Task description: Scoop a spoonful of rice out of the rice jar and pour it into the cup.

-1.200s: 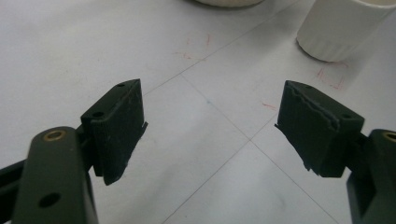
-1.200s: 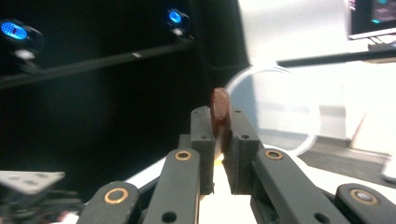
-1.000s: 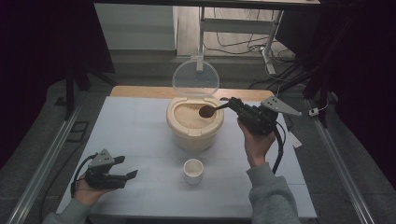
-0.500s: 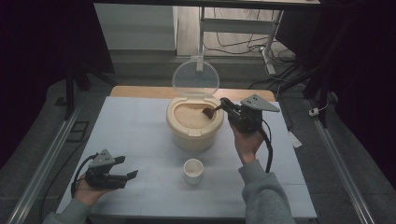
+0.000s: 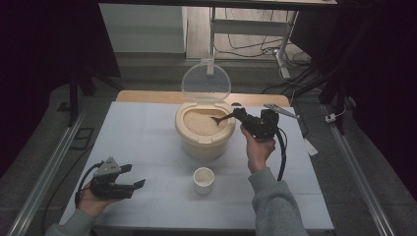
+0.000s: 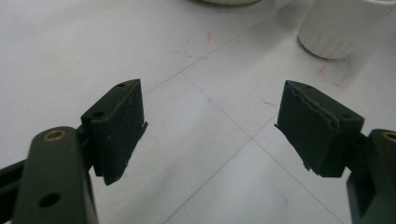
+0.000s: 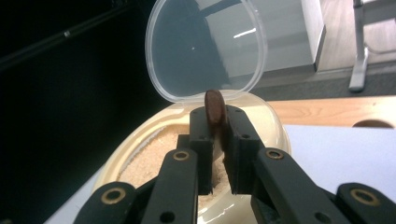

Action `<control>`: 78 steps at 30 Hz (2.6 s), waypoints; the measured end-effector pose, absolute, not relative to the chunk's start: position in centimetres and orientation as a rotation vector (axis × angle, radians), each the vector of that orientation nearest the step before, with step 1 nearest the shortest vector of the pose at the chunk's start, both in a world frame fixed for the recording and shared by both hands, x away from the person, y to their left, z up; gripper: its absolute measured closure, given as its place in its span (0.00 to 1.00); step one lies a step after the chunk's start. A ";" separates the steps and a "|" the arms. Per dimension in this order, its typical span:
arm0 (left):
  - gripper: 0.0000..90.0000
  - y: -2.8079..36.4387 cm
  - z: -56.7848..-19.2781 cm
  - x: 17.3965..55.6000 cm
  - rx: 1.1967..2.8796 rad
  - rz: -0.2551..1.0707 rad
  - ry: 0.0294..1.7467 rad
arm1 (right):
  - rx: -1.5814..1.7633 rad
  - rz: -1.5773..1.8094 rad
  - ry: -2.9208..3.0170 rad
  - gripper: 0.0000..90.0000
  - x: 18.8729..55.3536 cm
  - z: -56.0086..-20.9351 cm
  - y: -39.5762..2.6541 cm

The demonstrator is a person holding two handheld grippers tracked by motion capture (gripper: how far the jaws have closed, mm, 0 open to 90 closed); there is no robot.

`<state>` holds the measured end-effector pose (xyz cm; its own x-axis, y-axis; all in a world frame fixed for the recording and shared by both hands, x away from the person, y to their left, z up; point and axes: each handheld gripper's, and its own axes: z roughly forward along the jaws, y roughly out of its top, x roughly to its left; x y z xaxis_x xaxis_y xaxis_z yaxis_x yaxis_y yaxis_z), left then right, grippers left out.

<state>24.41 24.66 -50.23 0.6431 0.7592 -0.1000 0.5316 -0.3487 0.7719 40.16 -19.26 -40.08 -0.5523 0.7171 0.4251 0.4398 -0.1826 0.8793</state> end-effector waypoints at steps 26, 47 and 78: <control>0.26 24.6 -50.2 24.4 2.051 0.362 0.994 | 1.713 2.072 1.692 0.93 40.5 -41.3 -21.3; 0.26 24.4 -50.2 24.4 2.064 0.383 0.995 | 1.822 2.175 1.619 0.93 40.3 -40.8 -22.9; 0.26 24.4 -50.3 24.4 2.069 0.387 0.993 | 1.824 2.292 1.673 0.93 37.7 -39.7 -23.8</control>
<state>24.39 24.41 -50.30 0.6466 0.7604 -0.0608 0.5185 -0.3797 0.7661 37.74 -23.84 -39.70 -0.3961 0.3731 0.8390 0.6855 -0.4877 0.5406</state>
